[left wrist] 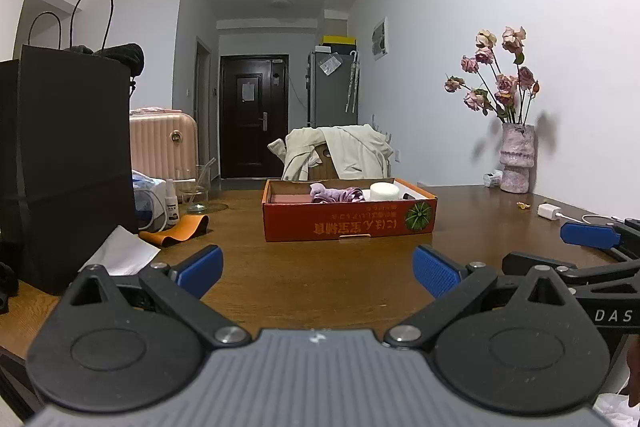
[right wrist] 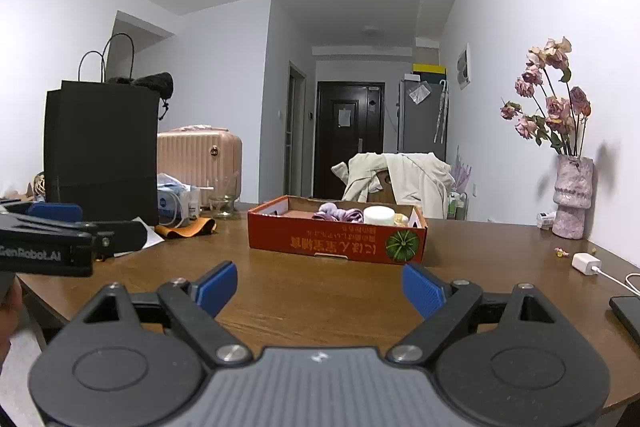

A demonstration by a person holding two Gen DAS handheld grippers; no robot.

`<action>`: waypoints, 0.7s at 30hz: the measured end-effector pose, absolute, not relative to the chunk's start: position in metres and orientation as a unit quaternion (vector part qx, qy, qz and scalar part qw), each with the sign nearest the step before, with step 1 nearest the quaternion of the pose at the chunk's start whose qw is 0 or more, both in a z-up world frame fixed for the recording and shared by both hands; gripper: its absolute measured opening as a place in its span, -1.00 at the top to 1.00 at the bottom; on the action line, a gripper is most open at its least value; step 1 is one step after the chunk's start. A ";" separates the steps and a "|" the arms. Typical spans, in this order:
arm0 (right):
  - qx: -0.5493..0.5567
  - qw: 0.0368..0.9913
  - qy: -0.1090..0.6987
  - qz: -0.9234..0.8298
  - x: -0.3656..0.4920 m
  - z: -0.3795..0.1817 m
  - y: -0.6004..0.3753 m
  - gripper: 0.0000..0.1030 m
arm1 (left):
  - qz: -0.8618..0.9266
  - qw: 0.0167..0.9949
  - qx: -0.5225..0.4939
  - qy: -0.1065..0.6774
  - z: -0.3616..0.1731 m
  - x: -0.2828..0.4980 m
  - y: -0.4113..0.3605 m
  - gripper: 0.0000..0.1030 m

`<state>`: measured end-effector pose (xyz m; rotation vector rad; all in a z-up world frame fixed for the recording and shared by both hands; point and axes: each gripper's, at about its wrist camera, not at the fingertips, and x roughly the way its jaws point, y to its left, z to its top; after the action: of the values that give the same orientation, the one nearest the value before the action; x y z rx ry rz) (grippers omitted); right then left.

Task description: Organize soft objects

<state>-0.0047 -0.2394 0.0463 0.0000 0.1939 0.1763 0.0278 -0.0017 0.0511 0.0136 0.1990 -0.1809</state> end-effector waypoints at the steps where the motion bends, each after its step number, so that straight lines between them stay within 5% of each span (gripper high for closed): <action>1: 0.002 0.992 0.096 0.086 -0.004 0.046 -0.240 -0.74 | -0.091 0.991 0.007 0.100 0.051 0.028 -0.002 -1.00; 21: 0.005 0.992 0.094 0.083 -0.003 0.045 -0.239 -0.74 | -0.092 0.991 0.002 0.092 0.051 0.023 0.002 -1.00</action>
<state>-0.0034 -0.2389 0.0455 0.0100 0.1895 0.1663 0.0233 0.0018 0.0506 0.0041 0.1837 -0.1855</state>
